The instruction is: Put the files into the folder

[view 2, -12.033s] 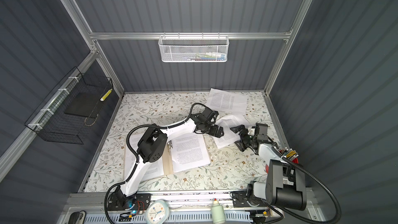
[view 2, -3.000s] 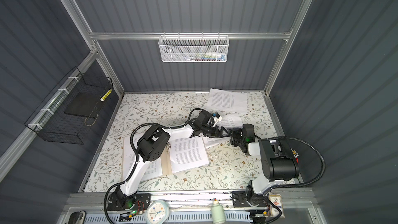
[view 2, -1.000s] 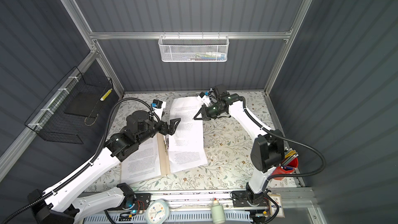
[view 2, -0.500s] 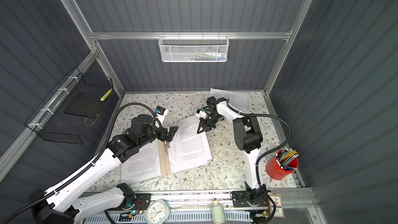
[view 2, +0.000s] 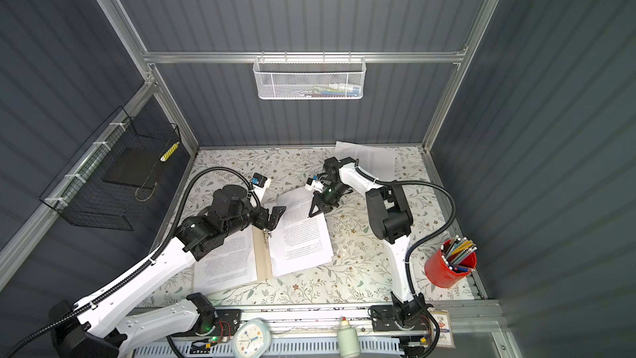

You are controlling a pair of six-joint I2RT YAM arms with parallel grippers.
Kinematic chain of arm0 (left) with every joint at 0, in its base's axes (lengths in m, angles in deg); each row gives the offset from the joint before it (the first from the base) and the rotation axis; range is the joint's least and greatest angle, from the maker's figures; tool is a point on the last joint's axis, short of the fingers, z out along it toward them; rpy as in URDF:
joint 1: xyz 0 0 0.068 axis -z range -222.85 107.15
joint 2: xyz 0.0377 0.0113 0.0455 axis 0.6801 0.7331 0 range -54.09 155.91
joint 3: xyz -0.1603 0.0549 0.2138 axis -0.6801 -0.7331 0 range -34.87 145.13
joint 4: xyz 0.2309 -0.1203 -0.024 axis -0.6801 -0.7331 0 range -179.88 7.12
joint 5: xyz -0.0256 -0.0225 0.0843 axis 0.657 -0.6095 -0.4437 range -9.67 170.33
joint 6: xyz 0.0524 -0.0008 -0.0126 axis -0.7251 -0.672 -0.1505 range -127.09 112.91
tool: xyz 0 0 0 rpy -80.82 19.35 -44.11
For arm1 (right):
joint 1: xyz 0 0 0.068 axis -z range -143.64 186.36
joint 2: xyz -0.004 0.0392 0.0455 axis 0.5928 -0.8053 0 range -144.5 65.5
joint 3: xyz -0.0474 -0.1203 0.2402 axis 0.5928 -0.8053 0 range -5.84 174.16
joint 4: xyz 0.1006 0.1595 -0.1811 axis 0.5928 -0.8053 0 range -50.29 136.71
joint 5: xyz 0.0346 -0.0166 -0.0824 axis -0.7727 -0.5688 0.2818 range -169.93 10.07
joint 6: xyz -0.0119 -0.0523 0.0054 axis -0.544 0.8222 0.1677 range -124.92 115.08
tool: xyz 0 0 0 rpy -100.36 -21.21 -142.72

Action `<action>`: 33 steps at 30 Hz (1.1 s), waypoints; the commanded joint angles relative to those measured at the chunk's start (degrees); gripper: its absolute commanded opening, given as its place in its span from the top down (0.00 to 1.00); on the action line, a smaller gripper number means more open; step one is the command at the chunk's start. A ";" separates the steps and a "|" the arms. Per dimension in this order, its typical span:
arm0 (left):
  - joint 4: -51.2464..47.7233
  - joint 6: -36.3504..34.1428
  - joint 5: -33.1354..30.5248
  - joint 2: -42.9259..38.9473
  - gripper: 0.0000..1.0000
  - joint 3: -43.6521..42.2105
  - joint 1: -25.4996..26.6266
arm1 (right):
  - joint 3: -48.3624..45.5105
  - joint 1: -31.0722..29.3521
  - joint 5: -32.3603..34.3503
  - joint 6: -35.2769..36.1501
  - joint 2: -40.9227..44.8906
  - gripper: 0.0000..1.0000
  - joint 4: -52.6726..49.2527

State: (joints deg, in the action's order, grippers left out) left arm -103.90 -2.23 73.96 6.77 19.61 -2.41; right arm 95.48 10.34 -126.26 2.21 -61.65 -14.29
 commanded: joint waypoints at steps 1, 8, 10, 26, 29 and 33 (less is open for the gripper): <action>-0.41 -1.08 1.29 0.29 0.00 -0.34 0.07 | -0.42 -0.48 -2.22 1.44 -0.80 0.84 -0.22; -0.51 -1.17 1.71 0.81 0.00 -0.38 0.08 | -0.77 -0.66 -1.99 0.36 -1.76 0.72 1.02; -0.61 -1.17 1.93 0.88 0.00 -0.34 0.07 | -1.44 -0.60 -1.80 -0.28 -1.44 0.66 2.21; -1.39 -0.83 2.95 2.74 0.00 0.11 0.09 | -12.07 4.78 -7.67 -12.57 2.61 0.51 17.45; -1.65 -0.82 3.12 3.09 0.00 0.37 0.07 | -12.48 5.11 -7.14 -13.36 3.12 0.52 18.48; -1.70 -0.73 3.19 3.32 0.00 0.37 0.07 | -12.18 5.28 -6.59 -15.06 3.17 0.57 19.73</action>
State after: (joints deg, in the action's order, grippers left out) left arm -104.73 -2.23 76.08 9.80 19.59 -2.41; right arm 83.33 15.95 -132.16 -11.05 -60.62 3.83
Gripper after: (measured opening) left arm 0.996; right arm 0.439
